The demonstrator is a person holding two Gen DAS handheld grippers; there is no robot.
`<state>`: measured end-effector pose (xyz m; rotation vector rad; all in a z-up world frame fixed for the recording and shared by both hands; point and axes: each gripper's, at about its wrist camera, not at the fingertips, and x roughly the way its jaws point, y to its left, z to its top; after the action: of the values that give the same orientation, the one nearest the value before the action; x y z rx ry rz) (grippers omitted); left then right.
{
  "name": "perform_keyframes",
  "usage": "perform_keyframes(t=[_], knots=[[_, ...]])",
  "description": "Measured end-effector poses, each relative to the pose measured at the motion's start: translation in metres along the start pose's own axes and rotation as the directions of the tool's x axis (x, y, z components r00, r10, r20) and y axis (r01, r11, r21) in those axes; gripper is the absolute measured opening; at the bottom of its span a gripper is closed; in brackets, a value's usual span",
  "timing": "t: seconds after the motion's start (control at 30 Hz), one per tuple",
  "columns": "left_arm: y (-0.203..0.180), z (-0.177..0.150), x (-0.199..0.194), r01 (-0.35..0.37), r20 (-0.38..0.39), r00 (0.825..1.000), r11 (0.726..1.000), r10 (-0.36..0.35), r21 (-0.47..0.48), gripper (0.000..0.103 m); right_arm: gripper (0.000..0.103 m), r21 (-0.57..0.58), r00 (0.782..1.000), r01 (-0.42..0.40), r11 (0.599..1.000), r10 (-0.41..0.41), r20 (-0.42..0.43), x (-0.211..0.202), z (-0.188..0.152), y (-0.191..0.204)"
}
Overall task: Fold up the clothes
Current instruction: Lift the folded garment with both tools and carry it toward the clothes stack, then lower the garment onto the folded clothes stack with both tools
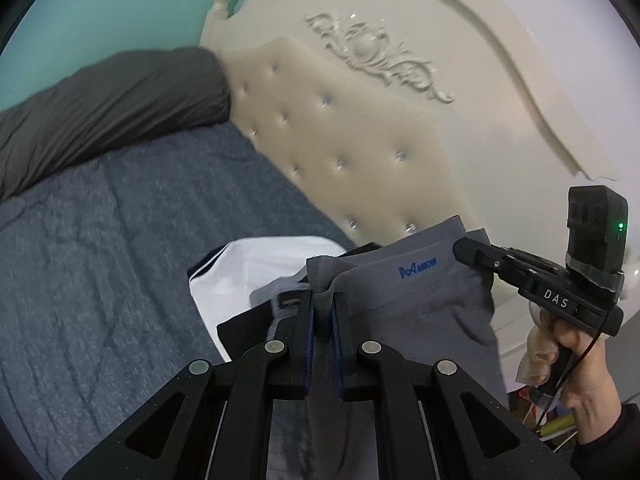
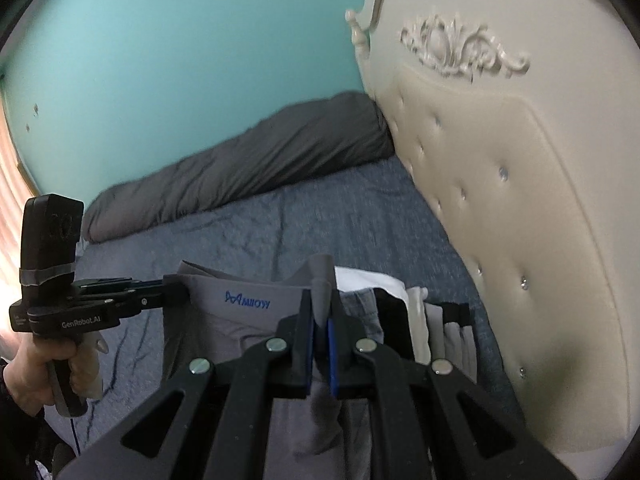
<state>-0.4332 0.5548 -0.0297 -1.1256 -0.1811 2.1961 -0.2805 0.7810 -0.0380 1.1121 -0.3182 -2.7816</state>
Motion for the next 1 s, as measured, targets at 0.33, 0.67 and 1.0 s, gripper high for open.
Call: perform_keyframes(t=[0.33, 0.67, 1.0], knots=[[0.027, -0.01, 0.03, 0.006, -0.032, 0.999, 0.999, -0.008, -0.05, 0.009, 0.014, 0.062, 0.999, 0.017, 0.998, -0.015, -0.032, 0.019, 0.002, -0.019], [0.032, -0.014, 0.032, 0.009, -0.032, 0.999, 0.998, -0.011, -0.059, 0.009, 0.014, 0.102, 0.999, -0.025, 0.994, 0.027, -0.021, 0.013, -0.003, -0.031], [0.029, -0.015, 0.033, 0.001, -0.03, 1.0, 0.999, -0.002, -0.047, 0.009, 0.034, 0.129, 0.999, -0.046, 0.991, 0.047, -0.006, 0.007, -0.004, -0.035]])
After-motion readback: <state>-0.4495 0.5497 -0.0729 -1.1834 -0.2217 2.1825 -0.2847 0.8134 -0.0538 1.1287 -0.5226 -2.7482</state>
